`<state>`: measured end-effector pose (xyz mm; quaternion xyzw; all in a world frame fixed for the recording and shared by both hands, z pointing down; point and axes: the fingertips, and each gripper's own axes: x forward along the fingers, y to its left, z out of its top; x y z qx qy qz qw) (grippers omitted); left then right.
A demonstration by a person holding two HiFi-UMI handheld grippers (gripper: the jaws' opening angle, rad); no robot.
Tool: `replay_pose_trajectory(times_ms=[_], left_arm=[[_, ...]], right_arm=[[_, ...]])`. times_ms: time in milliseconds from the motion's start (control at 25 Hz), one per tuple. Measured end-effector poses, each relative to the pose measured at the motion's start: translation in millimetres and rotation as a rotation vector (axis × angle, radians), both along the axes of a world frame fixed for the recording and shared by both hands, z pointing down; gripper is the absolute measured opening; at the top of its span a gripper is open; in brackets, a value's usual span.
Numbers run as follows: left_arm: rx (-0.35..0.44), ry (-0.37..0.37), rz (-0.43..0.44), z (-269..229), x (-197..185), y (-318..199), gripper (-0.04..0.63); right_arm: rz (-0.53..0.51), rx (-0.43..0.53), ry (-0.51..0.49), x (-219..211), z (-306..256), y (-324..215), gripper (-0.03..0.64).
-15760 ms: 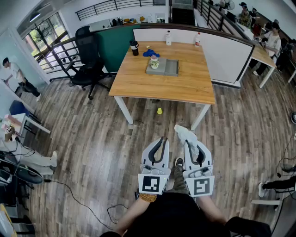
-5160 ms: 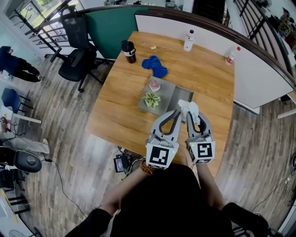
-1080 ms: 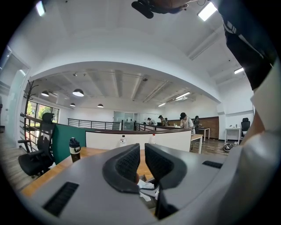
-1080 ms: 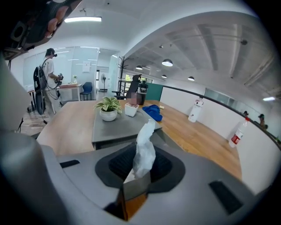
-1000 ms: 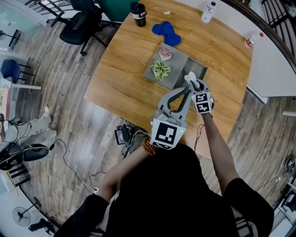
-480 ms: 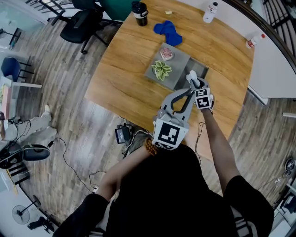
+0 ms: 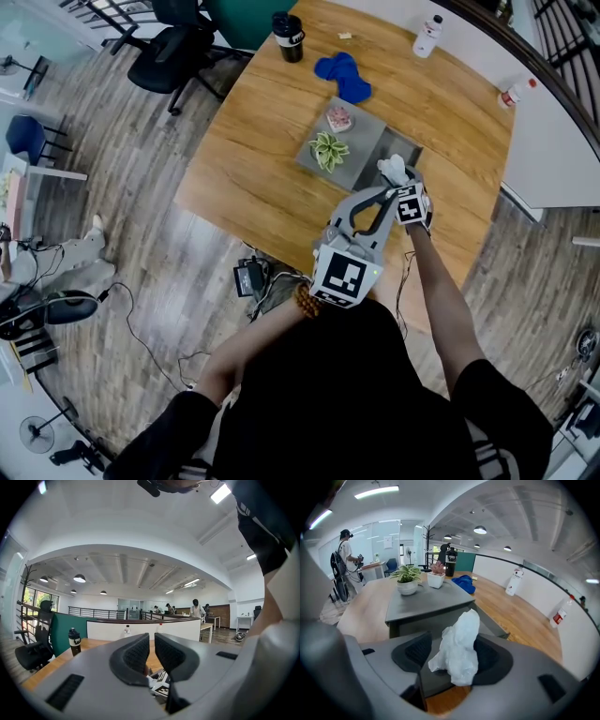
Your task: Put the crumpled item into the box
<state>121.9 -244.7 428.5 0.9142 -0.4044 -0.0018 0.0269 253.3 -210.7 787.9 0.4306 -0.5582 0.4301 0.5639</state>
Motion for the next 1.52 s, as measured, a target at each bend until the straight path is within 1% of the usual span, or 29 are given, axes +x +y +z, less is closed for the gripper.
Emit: replay_pose_trajectory(times_ms=[40,80,160,200,240,280,440,560,1000,1080,1240,1320,1520], left_arm=[[0.003,-0.001,0.001,-1.1,0.4,-0.5,0.052],[0.005,-0.002,0.001,-2.0,0.6,-1.0,0.052],[0.006,-0.004,0.002,-2.7,0.6,-1.9,0.052],[0.007,-0.004,0.001,-3.0,0.5,-2.3,0.052],[0.008,-0.003,0.000,-3.5,0.5,-2.6,0.052],[0.010,-0.002,-0.002,-4.4,0.3,-3.0,0.052],[0.023,0.000,-0.010,-8.9,-0.1,-4.8,0.052],[0.033,0.003,-0.013,-12.8,-0.7,-5.0,0.051],[0.056,0.022,-0.040,-23.1,-6.2,-6.8,0.052],[0.060,0.027,-0.048,-24.5,-8.3,-8.6,0.052],[0.063,0.033,-0.059,-26.3,-11.3,-9.7,0.052],[0.067,0.034,-0.061,-27.7,-11.9,-10.1,0.052],[0.078,0.042,-0.068,-33.1,-14.0,-11.1,0.052]], right_arm=[[-0.031,0.077,-0.018,-5.5,-8.1,-14.7,0.275],[-0.092,0.225,-0.054,-16.5,-20.8,-43.0,0.276],[-0.248,0.581,-0.143,-43.2,-49.9,-111.3,0.279],[-0.311,0.715,-0.178,-53.4,-61.2,-137.0,0.279],[-0.348,0.789,-0.198,-59.0,-68.9,-151.0,0.281],[-0.363,0.819,-0.202,-60.9,-75.1,-156.0,0.281],[-0.364,0.864,-0.198,-60.8,-101.6,-161.0,0.281],[-0.369,0.916,-0.200,-62.6,-125.9,-166.4,0.281],[-0.405,1.134,-0.217,-80.9,-236.7,-178.9,0.281],[-0.395,1.177,-0.225,-82.0,-259.0,-181.4,0.279],[-0.313,1.282,-0.310,-82.6,-310.3,-184.1,0.278],[-0.289,1.330,-0.336,-83.7,-336.0,-180.9,0.276],[-0.292,1.433,-0.365,-91.2,-389.5,-163.4,0.267]])
